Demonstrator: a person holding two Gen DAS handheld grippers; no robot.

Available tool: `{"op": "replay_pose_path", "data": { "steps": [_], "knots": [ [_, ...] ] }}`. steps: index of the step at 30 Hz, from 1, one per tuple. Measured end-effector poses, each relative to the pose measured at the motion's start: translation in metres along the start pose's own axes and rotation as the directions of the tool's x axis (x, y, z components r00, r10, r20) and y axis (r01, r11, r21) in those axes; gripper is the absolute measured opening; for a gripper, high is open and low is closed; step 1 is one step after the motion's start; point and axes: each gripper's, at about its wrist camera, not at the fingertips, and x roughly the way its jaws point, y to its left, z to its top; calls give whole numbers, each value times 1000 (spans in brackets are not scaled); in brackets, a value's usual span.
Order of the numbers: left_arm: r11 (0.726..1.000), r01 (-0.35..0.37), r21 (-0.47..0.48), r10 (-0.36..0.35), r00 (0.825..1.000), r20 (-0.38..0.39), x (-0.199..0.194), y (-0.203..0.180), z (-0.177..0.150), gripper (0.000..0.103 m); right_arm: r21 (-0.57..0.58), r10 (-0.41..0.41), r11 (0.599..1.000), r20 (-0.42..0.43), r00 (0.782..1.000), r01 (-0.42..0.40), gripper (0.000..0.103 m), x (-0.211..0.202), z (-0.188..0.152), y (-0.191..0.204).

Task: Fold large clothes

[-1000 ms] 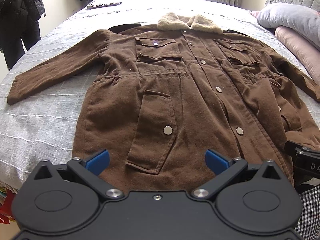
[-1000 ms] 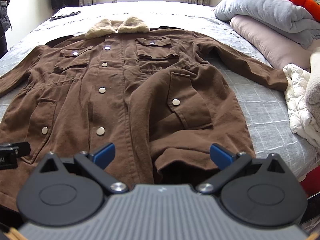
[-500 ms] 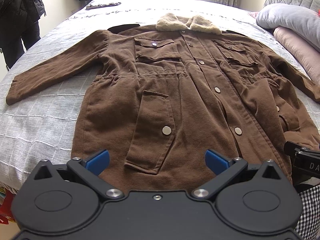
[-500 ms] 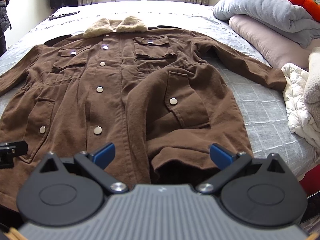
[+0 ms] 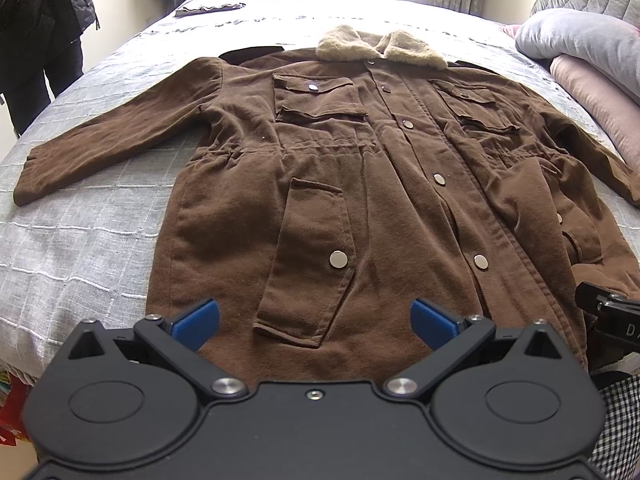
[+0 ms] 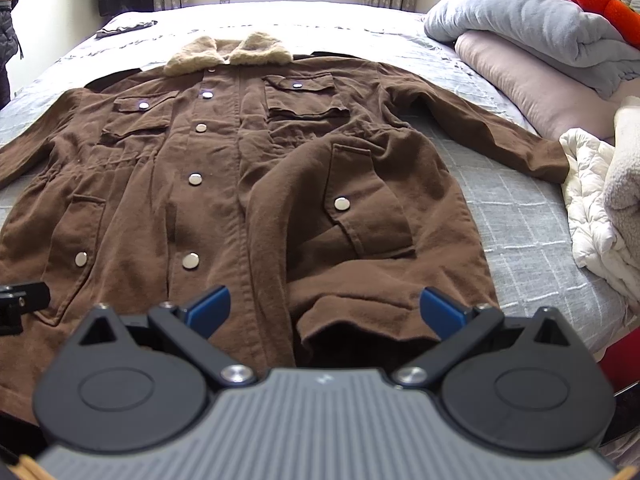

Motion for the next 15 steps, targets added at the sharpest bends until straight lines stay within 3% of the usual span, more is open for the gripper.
{"op": "replay_pose_path", "data": {
  "steps": [15],
  "knots": [
    [1000,-5,3,5,1000,-16,1,4,-7,103,-8,-10,1000,3,1000,10,103,-1,-1,-2]
  ]
}}
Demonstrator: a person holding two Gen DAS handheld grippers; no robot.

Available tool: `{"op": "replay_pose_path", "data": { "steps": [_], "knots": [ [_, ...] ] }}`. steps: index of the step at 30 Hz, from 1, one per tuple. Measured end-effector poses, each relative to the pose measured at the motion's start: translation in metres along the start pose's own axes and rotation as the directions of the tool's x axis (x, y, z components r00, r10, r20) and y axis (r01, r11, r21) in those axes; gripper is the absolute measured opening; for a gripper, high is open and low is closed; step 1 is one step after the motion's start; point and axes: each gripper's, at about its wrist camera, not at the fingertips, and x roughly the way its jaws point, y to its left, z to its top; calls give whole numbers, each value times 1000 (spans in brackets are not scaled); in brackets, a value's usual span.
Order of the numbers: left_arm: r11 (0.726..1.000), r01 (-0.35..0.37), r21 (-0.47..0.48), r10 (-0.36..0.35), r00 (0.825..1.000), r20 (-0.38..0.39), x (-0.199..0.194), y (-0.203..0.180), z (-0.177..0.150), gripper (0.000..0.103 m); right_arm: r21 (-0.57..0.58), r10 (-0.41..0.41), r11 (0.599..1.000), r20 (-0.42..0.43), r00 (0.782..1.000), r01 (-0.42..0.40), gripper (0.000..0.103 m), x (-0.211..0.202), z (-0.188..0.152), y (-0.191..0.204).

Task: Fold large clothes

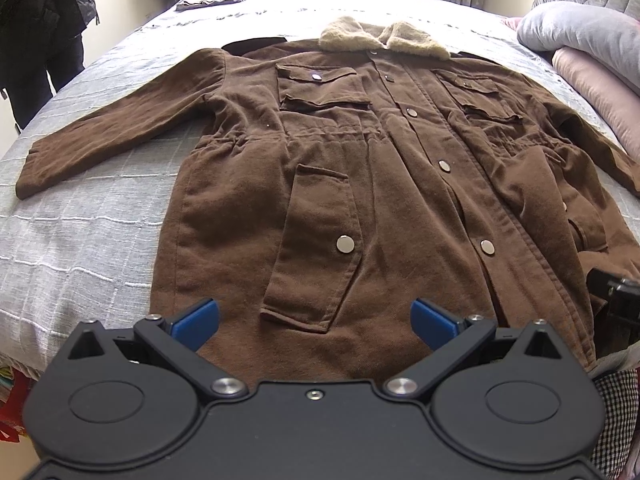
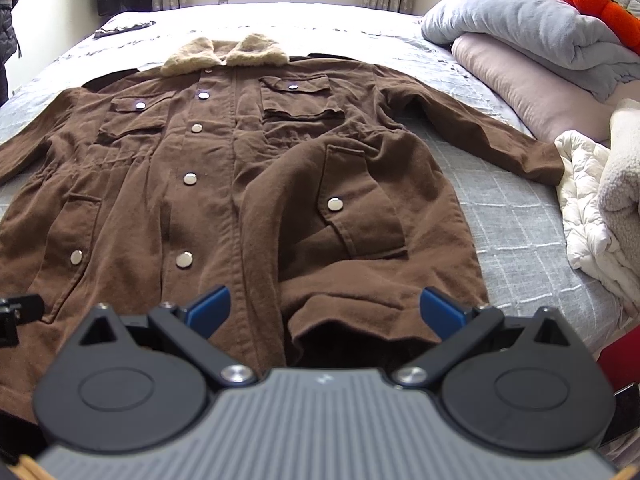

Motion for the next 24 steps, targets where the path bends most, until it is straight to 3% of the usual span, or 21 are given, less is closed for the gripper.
{"op": "replay_pose_path", "data": {
  "steps": [24],
  "knots": [
    [1000,-5,-27,5,1000,-2,0,4,-4,103,-17,-3,1000,-2,1000,3,103,7,-4,7]
  ]
}}
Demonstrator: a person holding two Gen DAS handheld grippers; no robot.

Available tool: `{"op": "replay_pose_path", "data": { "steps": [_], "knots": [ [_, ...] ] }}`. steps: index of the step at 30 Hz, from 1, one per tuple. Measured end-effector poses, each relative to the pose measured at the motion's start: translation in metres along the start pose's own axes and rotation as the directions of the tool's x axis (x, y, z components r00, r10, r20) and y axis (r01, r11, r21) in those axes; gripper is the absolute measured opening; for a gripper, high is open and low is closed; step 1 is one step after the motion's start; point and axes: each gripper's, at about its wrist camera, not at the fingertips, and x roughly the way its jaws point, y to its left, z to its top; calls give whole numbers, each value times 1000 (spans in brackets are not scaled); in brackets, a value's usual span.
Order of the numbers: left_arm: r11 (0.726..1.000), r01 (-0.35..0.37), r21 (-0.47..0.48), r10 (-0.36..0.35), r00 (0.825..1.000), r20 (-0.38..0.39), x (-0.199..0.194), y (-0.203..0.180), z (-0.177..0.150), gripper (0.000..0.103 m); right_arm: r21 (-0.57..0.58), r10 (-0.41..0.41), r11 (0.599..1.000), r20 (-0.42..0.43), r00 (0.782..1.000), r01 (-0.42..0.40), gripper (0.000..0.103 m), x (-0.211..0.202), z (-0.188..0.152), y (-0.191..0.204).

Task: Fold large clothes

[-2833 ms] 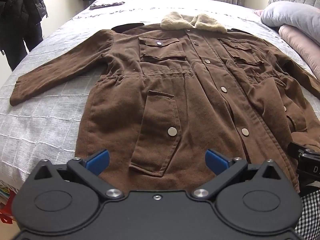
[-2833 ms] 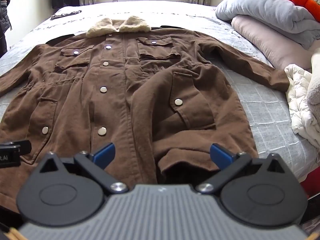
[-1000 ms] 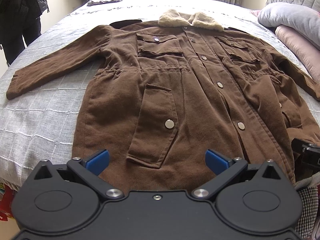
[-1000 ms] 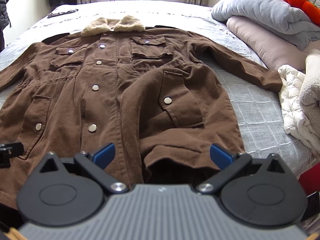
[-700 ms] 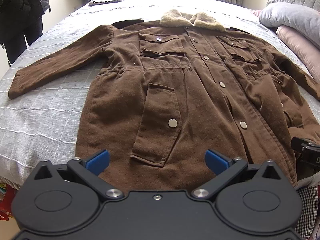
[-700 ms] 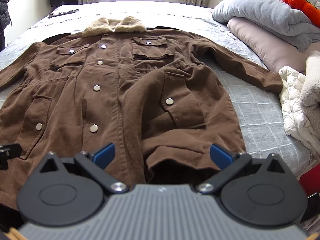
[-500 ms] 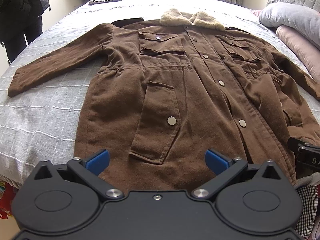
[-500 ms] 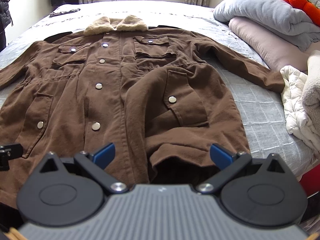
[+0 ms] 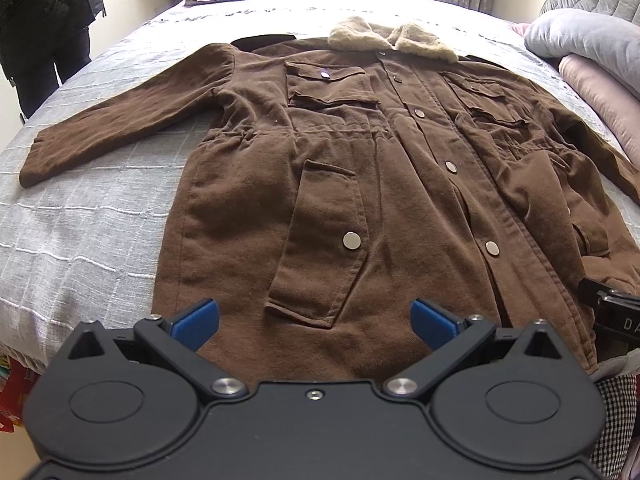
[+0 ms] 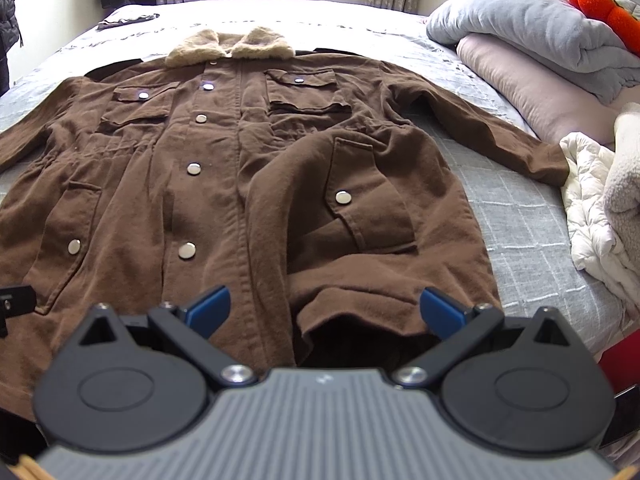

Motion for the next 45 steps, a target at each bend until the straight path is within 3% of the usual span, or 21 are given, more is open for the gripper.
{"op": "replay_pose_path", "data": {
  "steps": [14,28,31,33,36,40,45],
  "knots": [
    [1000,-17,23,17,1000,12,2,1,5,103,-41,-12,999,28,1000,13,103,-1,5,2],
    [1000,-15,-17,15,1000,10,8,15,6,103,-71,6,997,55,998,-2,103,5,10,-2],
    [1000,22,-15,-22,999,37,9,19,4,103,-103,25,995,71,997,-17,103,8,10,-5],
    [996,81,28,-83,994,72,9,25,3,103,-122,82,990,105,991,-69,103,9,10,-14],
    [990,132,49,-134,990,44,18,47,6,103,-99,83,993,118,990,-71,103,18,17,-46],
    [986,162,-38,-163,987,-7,33,97,4,103,-8,66,998,59,996,-66,103,33,25,-100],
    [938,290,-187,-294,956,5,33,148,-16,103,145,214,965,52,975,-219,103,40,12,-151]
  ]
}}
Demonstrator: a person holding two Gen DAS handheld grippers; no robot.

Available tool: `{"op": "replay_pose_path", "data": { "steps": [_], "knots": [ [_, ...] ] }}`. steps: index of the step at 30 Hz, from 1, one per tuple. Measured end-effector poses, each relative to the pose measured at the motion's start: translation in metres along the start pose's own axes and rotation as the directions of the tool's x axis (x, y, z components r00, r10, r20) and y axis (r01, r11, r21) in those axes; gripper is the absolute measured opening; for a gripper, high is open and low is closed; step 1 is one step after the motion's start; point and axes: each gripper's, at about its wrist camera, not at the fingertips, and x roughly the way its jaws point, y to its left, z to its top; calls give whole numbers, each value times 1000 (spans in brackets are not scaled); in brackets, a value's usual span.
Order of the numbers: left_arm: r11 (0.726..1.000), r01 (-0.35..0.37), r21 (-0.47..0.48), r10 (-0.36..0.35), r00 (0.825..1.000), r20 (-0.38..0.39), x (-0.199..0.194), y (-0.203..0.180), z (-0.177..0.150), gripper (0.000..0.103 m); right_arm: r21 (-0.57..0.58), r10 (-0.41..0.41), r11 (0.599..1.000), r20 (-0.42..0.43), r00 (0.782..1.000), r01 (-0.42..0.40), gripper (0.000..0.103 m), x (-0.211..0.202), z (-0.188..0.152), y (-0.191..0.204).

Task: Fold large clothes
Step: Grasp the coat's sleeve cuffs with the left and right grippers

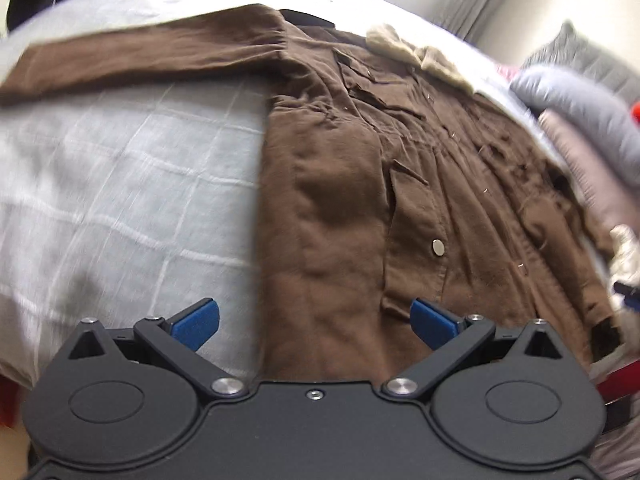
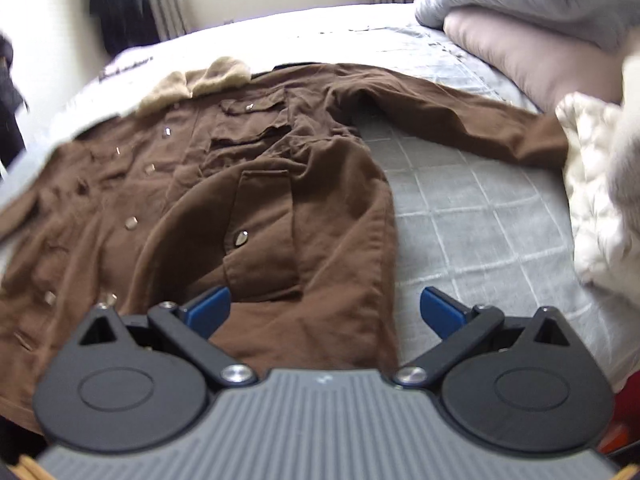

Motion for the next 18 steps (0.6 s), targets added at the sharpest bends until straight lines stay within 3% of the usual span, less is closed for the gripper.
{"op": "replay_pose_path", "data": {
  "steps": [4,7,9,10,11,12,13,15,18],
  "knots": [
    [989,121,-84,-124,992,-32,-6,26,-18,101,14,92,996,27,995,-93,102,-17,-18,-19],
    [961,238,-139,-250,966,-72,-2,32,-33,97,94,159,983,3,987,-159,101,-13,-28,-34],
    [935,308,-176,-328,940,-98,3,29,-41,75,148,198,970,-15,980,-194,97,-2,-33,-43],
    [916,345,-206,-372,922,-110,7,28,-46,65,173,219,962,-24,975,-211,91,4,-35,-47],
    [902,365,-230,-398,910,-117,9,27,-50,45,208,252,948,-35,967,-239,86,12,-38,-52],
    [904,356,-236,-389,915,-111,10,26,-51,25,242,288,932,-48,957,-268,66,20,-40,-55],
    [915,334,-225,-362,927,-96,6,25,-50,19,261,305,924,-58,951,-280,43,27,-43,-58],
    [922,318,-219,-336,941,-48,-13,26,-48,15,276,302,921,-59,952,-275,17,30,-45,-64],
    [933,308,-188,-307,951,34,-48,30,-42,14,259,268,931,-14,963,-256,11,0,-43,-74]
  ]
}}
